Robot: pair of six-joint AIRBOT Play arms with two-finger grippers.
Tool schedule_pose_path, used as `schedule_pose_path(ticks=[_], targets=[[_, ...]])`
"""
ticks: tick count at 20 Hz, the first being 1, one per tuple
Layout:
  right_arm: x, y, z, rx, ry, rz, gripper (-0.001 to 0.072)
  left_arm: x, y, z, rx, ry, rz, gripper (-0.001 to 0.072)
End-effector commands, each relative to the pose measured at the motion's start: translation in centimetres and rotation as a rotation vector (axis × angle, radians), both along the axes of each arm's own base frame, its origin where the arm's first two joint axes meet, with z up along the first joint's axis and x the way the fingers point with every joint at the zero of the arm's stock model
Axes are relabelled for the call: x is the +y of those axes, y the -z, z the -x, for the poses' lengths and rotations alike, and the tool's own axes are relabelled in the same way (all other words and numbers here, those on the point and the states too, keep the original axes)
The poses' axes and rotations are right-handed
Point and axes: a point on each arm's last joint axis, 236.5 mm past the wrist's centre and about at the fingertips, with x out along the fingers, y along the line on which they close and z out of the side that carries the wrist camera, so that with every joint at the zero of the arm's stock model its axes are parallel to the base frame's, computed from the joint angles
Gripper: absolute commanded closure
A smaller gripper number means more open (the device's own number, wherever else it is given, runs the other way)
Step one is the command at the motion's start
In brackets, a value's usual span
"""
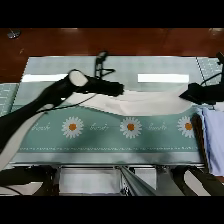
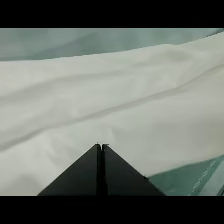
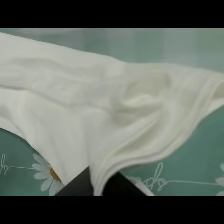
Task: Fold the shirts.
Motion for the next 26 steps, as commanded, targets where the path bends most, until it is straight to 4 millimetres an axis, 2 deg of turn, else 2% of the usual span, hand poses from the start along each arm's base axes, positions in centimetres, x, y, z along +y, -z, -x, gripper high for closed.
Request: schedule_pose_path(ticks=[1, 3, 5, 7, 8, 9, 10, 12, 14, 15, 16, 18, 20, 21, 22, 24, 25, 26], targets=[[0.7, -2.4, 3.2, -0.093, 0.046, 0.003, 0.0692, -8.3, 4.6, 3.0, 0.107, 0.108, -0.021, 0.0679], [1.0, -3.2, 3.5, -0.120, 0.049, -0.006, 0.0692, -11.3, 7.3, 7.0, 0.214, 0.210, -0.056, 0.0679], [1.5, -3.6, 3.3, -0.136, 0.041, -0.027, 0.0693, -13.5, 9.4, 11.6, 0.302, 0.306, -0.099, 0.0678], [1.7, -4.0, 2.7, -0.161, 0.049, -0.038, 0.0692, -15.3, 10.3, 15.5, 0.353, 0.359, -0.098, 0.0678], [1.7, -4.2, 2.6, -0.167, 0.050, -0.044, 0.0692, -16.1, 10.2, 16.6, 0.368, 0.371, -0.084, 0.0678], [1.8, -4.2, 2.7, -0.167, 0.047, -0.048, 0.0693, -16.4, 9.9, 16.9, 0.373, 0.376, -0.074, 0.0678], [2.1, -4.3, 2.7, -0.169, 0.039, -0.055, 0.0692, -16.4, 9.4, 16.4, 0.366, 0.375, -0.067, 0.0678], [2.4, -4.4, 2.8, -0.167, 0.029, -0.068, 0.0693, -14.8, 7.5, 12.9, 0.372, 0.351, -0.044, 0.0678], [3.0, -4.8, 2.7, -0.178, 0.021, -0.094, 0.0692, -11.2, 4.6, 7.4, 0.365, 0.273, -0.006, 0.0679], [3.6, -5.0, 2.7, -0.186, 0.007, -0.104, 0.0693, -8.4, 2.8, 4.0, 0.349, 0.213, 0.009, 0.0679], [4.4, -5.1, 2.6, -0.194, -0.015, -0.109, 0.0693, -5.1, 0.8, 0.9, 0.330, 0.146, 0.016, 0.0679], [6.9, -5.2, 2.0, -0.193, -0.062, -0.136, 0.0693, 2.2, -3.4, -3.8, 0.244, 0.033, -0.006, 0.0678], [10.3, -5.1, 0.7, -0.183, -0.128, -0.165, 0.0692, 11.1, -6.8, -6.9, 0.154, -0.127, -0.092, 0.0678], [12.3, -5.1, -0.1, -0.180, -0.171, -0.174, 0.0693, 15.4, -8.3, -7.4, 0.136, -0.220, -0.119, 0.0678], [14.7, -5.0, -1.0, -0.171, -0.224, -0.184, 0.0693, 18.8, -10.5, -6.8, 0.101, -0.278, -0.110, 0.0677], [19.9, -4.5, -2.8, -0.153, -0.330, -0.195, 0.0693, 23.4, -13.7, -3.6, -0.021, -0.341, -0.110, 0.0677], [22.7, -3.9, -3.8, -0.142, -0.377, -0.198, 0.0692, 24.9, -14.2, -1.5, -0.060, -0.388, -0.102, 0.0677], [25.2, -3.1, -4.6, -0.124, -0.418, -0.200, 0.0692, 26.0, -13.9, 1.1, -0.085, -0.431, -0.093, 0.0677]])
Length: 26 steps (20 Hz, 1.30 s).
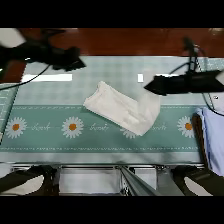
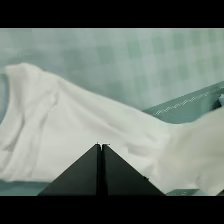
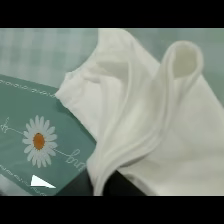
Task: Fold the shirts.
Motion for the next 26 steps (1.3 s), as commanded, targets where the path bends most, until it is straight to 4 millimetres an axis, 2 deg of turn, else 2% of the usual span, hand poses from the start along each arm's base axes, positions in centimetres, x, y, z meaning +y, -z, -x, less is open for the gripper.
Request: schedule_pose_path(ticks=[1, 4, 6, 7, 8, 9, 10, 11, 12, 13, 15, 16, 17, 18, 19, 20, 21, 22, 24, 26], targets=[[9.6, 2.5, -2.8, 0.029, -0.150, -0.002, 0.0693, 6.5, -0.6, 6.9, -0.139, -0.168, -0.037, 0.0677], [15.2, 6.8, -5.2, 0.099, -0.205, 0.010, 0.0693, 5.0, 3.9, 14.7, -0.080, -0.189, 0.089, 0.0677], [17.5, 10.0, -6.9, 0.158, -0.195, 0.009, 0.0690, 4.2, 7.0, 17.7, -0.039, -0.192, 0.147, 0.0677], [18.1, 11.2, -7.5, 0.190, -0.186, -0.001, 0.0589, 4.1, 8.3, 18.4, -0.017, -0.204, 0.164, 0.0677], [18.2, 12.1, -7.9, 0.244, -0.164, -0.019, 0.0296, 4.2, 9.4, 18.7, 0.004, -0.221, 0.169, 0.0677], [17.9, 12.0, -8.0, 0.287, -0.175, -0.041, 0.0069, 4.2, 10.1, 18.9, 0.020, -0.225, 0.167, 0.0677], [17.0, 10.9, -7.8, 0.306, -0.220, -0.053, 0.0080, 4.2, 10.6, 18.9, 0.032, -0.227, 0.163, 0.0677], [15.0, 9.5, -7.7, 0.327, -0.255, -0.048, 0.0080, 4.3, 10.7, 18.6, 0.035, -0.233, 0.164, 0.0677], [11.8, 7.6, -7.8, 0.339, -0.278, -0.025, 0.0080, 4.4, 10.8, 18.3, 0.033, -0.243, 0.164, 0.0677], [8.1, 5.8, -7.8, 0.336, -0.278, 0.018, 0.0080, 4.5, 10.8, 18.0, 0.031, -0.252, 0.165, 0.0677], [-2.1, 3.0, -7.6, 0.285, -0.181, 0.233, 0.0080, 4.6, 10.9, 17.8, 0.030, -0.259, 0.165, 0.0677], [-7.6, 2.2, -7.1, 0.256, -0.076, 0.365, 0.0079, 4.6, 10.9, 17.8, 0.029, -0.259, 0.165, 0.0677], [-11.5, 1.6, -6.4, 0.220, 0.037, 0.430, 0.0080, 4.6, 10.9, 17.7, 0.028, -0.260, 0.165, 0.0677], [-14.0, 1.7, -5.4, 0.173, 0.160, 0.419, 0.0080, 4.7, 10.8, 17.7, 0.027, -0.260, 0.165, 0.0677], [-15.4, 2.7, -4.1, 0.137, 0.276, 0.370, 0.0080, 4.7, 10.8, 17.7, 0.025, -0.261, 0.165, 0.0677], [-16.1, 4.7, -2.2, 0.127, 0.393, 0.304, 0.0079, 4.7, 10.8, 17.6, 0.022, -0.265, 0.165, 0.0677], [-15.9, 7.7, 0.2, 0.143, 0.503, 0.206, 0.0080, 4.7, 10.8, 17.6, 0.021, -0.266, 0.166, 0.0677], [-14.8, 10.7, 2.4, 0.177, 0.577, 0.096, 0.0080, 4.7, 10.8, 17.6, 0.021, -0.266, 0.166, 0.0677], [-11.0, 16.0, 6.3, 0.325, 0.679, -0.162, 0.0087, 4.7, 10.8, 17.6, 0.021, -0.265, 0.166, 0.0677], [-8.5, 19.3, 8.5, 0.435, 0.655, -0.229, 0.0094, 4.9, 10.7, 17.3, 0.010, -0.276, 0.167, 0.0677]])
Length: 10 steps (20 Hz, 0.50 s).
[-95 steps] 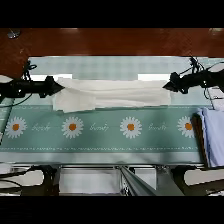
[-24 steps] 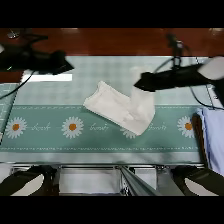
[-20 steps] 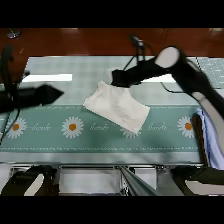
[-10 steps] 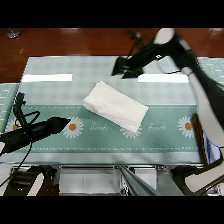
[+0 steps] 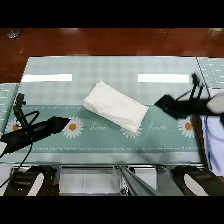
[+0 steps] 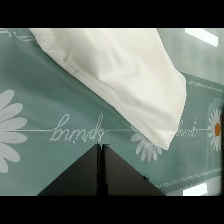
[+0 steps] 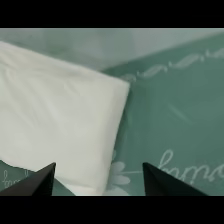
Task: Fold the shirts.
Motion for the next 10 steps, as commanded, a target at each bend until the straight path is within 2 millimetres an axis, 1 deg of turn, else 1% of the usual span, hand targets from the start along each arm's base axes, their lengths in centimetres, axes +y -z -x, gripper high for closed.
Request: schedule_pose_path(ticks=[1, 3, 6, 8, 10], targets=[[2.3, 6.1, 3.8, 0.089, 0.154, -0.185, 0.0094, 0.3, -0.1, -0.5, -0.014, -0.020, 0.001, 0.0677], [3.7, 7.3, 3.8, 0.148, 0.097, -0.216, 0.0094, 0.3, 0.2, -0.7, 0.000, -0.022, 0.000, 0.0677], [5.8, 8.3, 2.3, 0.202, 0.027, -0.289, 0.0094, 0.3, 0.8, -0.8, 0.023, -0.021, -0.001, 0.0677], [7.2, 8.6, 1.1, 0.238, -0.006, -0.350, 0.0093, 0.3, 1.0, -0.8, 0.033, -0.021, -0.002, 0.0677], [8.5, 8.4, -0.7, 0.250, -0.038, -0.389, 0.0100, 0.4, 1.1, -1.0, 0.028, -0.022, -0.006, 0.0677]])
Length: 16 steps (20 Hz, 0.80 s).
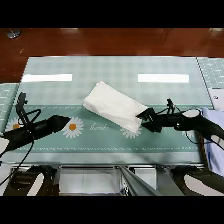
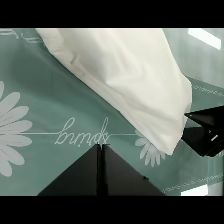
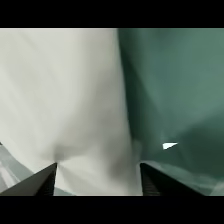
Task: Fold the shirts.
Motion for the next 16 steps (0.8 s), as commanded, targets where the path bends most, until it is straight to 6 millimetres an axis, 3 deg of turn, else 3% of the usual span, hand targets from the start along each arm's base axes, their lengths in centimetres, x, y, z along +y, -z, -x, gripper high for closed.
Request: schedule_pose_path(ticks=[1, 3, 5, 8, 11, 14, 16], targets=[[2.9, 0.1, -2.7, -0.003, -0.082, -0.082, 0.0200, 0.2, 0.2, -0.4, -0.003, -0.007, -0.005, 0.0677], [5.3, -2.0, -4.7, -0.104, -0.223, -0.081, 0.0688, 0.2, 0.3, -0.4, 0.000, -0.008, -0.006, 0.0677], [6.5, -6.0, -7.8, -0.253, -0.366, -0.031, 0.0692, 0.2, 0.3, -0.4, 0.000, -0.008, -0.006, 0.0677], [4.9, -13.3, -12.4, -0.394, -0.473, 0.151, 0.0692, 0.2, 0.3, -0.4, 0.001, -0.008, -0.006, 0.0677], [0.6, -21.8, -16.5, -0.541, -0.466, 0.367, 0.0693, 0.2, 0.3, -0.4, 0.000, -0.008, -0.006, 0.0676], [-4.5, -28.5, -17.7, -0.606, -0.387, 0.455, 0.0692, 0.2, 0.3, -0.4, 0.000, -0.008, -0.006, 0.0676], [-9.6, -31.5, -17.8, -0.607, -0.286, 0.530, 0.0692, 0.2, 0.3, -0.4, 0.001, -0.007, -0.006, 0.0677]])
